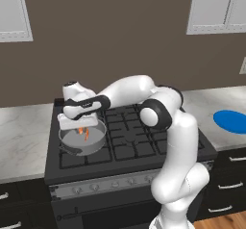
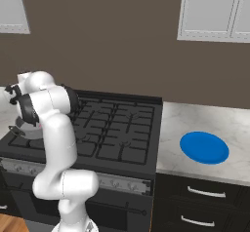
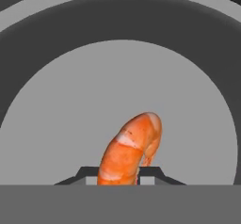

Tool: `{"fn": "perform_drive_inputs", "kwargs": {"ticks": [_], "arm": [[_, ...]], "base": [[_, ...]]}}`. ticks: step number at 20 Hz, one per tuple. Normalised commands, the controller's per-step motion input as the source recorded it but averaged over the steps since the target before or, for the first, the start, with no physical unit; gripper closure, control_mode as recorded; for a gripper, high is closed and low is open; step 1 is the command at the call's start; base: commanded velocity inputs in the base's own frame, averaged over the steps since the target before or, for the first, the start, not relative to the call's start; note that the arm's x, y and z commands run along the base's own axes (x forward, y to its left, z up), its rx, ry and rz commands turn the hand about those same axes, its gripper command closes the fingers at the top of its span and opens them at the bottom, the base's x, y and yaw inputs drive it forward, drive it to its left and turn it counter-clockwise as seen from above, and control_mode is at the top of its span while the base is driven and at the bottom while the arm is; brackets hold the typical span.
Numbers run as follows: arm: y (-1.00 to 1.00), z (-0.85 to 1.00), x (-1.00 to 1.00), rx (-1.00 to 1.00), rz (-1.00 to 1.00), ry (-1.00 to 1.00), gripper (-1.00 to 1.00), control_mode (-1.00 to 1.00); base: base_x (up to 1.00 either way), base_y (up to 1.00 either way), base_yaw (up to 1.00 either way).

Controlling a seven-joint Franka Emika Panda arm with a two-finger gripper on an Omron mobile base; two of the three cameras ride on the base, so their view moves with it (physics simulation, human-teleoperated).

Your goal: Retrieve the frozen meat and place it in the pot on a burner. Then turn the burner on.

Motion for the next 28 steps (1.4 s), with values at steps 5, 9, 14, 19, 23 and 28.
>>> {"fn": "perform_drive_inputs", "kwargs": {"ticks": [5, 9, 14, 19, 23, 28], "arm": [[0.0, -0.19, 0.0, 0.0, 0.0, 0.0, 1.0, -1.0], [0.0, -0.19, 0.0, 0.0, 0.0, 0.0, 1.0, -1.0], [0.0, -0.14, 0.0, 0.0, 0.0, 0.0, -1.0, -1.0], [0.0, -0.09, 0.0, 0.0, 0.0, -0.01, -1.0, -1.0], [0.0, -0.02, 0.0, 0.0, 0.0, -0.03, -1.0, -1.0], [0.0, 0.0, -0.03, 0.0, 0.0, -0.01, -1.0, -1.0]], "base": [[0.0, 0.0, 0.0], [0.0, 0.0, 0.0], [0.0, 0.0, 0.0], [0.0, 0.0, 0.0], [0.0, 0.0, 0.0], [0.0, 0.0, 0.0]]}}
